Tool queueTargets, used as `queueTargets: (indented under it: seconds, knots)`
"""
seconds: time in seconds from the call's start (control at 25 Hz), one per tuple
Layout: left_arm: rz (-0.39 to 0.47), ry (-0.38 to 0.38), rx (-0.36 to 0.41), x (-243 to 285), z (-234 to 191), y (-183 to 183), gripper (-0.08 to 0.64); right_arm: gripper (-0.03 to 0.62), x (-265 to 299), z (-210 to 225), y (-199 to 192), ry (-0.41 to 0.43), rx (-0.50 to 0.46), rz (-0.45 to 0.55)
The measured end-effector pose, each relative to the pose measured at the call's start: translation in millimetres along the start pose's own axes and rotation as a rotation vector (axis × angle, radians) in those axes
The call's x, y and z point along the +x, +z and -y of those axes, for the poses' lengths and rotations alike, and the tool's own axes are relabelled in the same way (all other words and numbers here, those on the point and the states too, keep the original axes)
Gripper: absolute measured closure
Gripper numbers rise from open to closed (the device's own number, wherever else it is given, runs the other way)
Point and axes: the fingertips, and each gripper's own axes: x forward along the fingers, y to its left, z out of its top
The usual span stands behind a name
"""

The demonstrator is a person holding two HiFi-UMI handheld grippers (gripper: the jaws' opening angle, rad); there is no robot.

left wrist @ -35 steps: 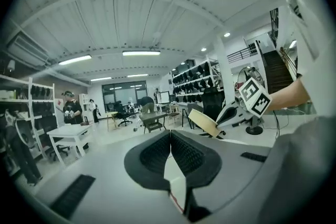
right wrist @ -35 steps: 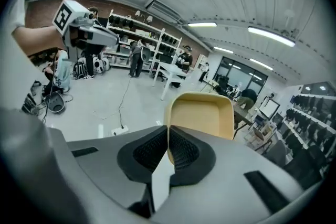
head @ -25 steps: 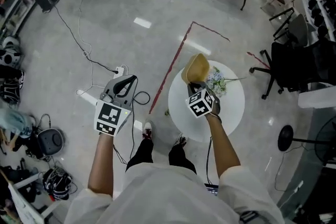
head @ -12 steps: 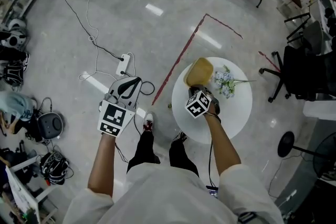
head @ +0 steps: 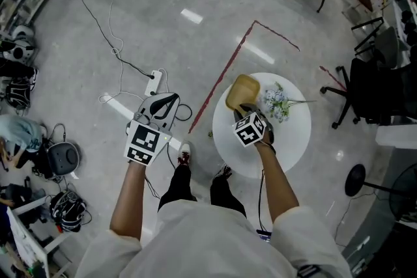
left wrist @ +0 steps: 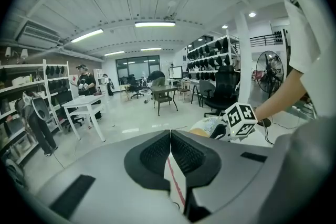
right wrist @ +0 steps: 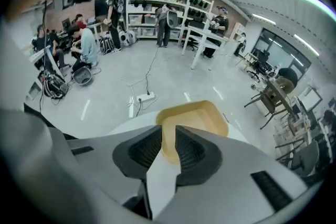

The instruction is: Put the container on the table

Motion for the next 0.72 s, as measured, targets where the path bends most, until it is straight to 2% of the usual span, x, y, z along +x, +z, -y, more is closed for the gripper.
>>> queueTargets:
  seconds: [0.08, 0.2, 0.32, 0.48, 0.72]
  knots:
    - [0.031, -0.003, 0.012, 1.1, -0.8, 19.3, 0.540, 0.511, -30.6, 19.4, 13.8, -0.029, 0.068, 0.058]
    - [0.091, -0.011, 0.041, 2.1, -1.6, 58.3, 0.540, 0.571, -90.0, 59.2, 36.3, -0.115, 0.160, 0.162]
    - [0.163, -0.021, 0.076, 0.8, -2.3, 101.4, 0.540, 0.578, -160.9, 99.4, 58.8, -0.217, 0.232, 0.265]
    - [0.262, -0.036, 0.124, -6.4, -0.4, 160.4, 0.540, 0.578, -261.5, 143.9, 80.9, -0.362, 0.276, 0.393]
    - [0.397, -0.077, 0.198, -19.6, 13.2, 238.8, 0.540, 0.578, -394.2, 180.2, 86.1, -0.570, 0.283, 0.503]
